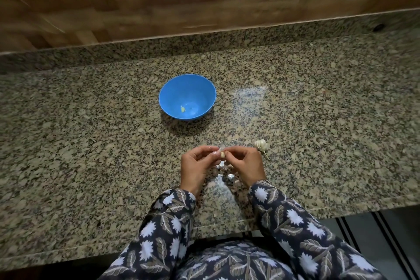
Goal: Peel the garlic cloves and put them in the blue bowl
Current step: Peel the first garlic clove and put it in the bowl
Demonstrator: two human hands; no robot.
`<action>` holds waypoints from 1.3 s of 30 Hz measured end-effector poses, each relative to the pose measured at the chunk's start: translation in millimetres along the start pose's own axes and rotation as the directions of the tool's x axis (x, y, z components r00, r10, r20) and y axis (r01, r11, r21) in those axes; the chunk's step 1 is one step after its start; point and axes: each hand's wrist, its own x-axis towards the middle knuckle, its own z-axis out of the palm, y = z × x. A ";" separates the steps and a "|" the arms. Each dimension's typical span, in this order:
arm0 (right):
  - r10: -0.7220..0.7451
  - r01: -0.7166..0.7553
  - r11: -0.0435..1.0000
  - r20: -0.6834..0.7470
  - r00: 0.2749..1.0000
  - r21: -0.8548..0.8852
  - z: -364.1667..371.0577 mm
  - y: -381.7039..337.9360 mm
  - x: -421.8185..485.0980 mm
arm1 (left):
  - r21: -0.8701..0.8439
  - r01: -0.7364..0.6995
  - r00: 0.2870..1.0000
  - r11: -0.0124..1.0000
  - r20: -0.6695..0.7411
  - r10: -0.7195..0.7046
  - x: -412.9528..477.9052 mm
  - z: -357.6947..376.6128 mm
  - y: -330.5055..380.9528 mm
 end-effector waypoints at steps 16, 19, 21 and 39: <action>0.212 -0.236 0.929 0.111 0.971 0.287 -2.4 -16.6 -2.3 | 0.128 -0.113 0.993 0.985 0.053 0.107 3.9 5.4 2.0; 0.188 -0.206 0.947 0.092 0.978 0.245 -2.1 -15.0 -1.8 | 0.131 -0.116 0.993 0.985 0.048 0.110 4.1 5.1 2.1; 0.172 -0.184 0.958 0.076 0.982 0.219 -1.8 -14.4 -2.0 | 0.131 -0.114 0.993 0.985 0.045 0.108 4.3 5.1 2.0; 0.005 -0.011 0.987 0.034 0.999 0.163 -6.2 -7.2 -8.8 | -0.170 0.099 0.995 0.980 0.000 -0.101 -2.0 2.7 3.5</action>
